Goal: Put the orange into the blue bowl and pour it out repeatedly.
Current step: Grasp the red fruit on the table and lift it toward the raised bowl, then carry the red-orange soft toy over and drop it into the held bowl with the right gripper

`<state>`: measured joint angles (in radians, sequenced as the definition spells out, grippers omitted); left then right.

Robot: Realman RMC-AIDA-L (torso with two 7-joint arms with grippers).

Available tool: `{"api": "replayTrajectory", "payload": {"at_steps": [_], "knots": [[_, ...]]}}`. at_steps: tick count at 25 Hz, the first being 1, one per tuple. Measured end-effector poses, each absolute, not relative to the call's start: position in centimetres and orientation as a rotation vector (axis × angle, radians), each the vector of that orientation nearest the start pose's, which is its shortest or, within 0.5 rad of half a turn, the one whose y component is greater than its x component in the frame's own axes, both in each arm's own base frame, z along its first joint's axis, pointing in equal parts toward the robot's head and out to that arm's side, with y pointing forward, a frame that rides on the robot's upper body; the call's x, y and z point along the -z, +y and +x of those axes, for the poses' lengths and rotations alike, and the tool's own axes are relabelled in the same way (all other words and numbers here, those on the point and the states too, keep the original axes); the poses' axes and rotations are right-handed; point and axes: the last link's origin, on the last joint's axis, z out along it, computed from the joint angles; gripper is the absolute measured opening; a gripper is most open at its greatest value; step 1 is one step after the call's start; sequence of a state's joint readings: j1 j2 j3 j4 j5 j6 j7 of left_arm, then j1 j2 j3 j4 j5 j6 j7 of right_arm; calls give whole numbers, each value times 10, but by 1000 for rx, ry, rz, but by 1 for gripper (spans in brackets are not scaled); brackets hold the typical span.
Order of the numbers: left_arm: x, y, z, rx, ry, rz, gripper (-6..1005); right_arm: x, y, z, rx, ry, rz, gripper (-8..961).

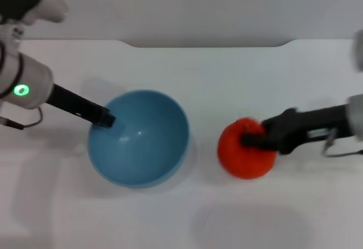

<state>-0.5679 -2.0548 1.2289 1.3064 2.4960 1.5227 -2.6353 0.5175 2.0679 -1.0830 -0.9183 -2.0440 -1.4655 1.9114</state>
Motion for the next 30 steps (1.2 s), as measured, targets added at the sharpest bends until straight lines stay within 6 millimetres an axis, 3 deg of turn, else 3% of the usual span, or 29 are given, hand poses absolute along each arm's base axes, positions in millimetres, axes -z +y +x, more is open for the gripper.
{"api": "replayTrajectory", "payload": {"at_steps": [5, 8, 11, 15, 22, 27, 30], "knots": [[5, 364, -183, -357, -1151, -2560, -2, -36, 333, 217, -494, 802, -2810, 145], [26, 364, -165, -413, -1071, -2615, -2, -48, 329, 200, -590, 712, -2843, 120], [44, 361, -148, -474, -978, -2656, -2, -44, 327, 185, -581, 637, -2910, 97], [56, 359, -135, -488, -920, -2686, -2, -24, 327, 172, -520, 589, -2999, 129], [59, 360, -120, -389, -911, -2723, -1, 1, 328, 164, -389, 549, -3100, 185], [57, 362, -121, -375, -912, -2714, -1, 5, 328, 166, -314, 567, -3113, 377], [53, 368, -126, -335, -896, -2675, -1, -6, 332, 171, -360, 638, -3041, 483]]}}
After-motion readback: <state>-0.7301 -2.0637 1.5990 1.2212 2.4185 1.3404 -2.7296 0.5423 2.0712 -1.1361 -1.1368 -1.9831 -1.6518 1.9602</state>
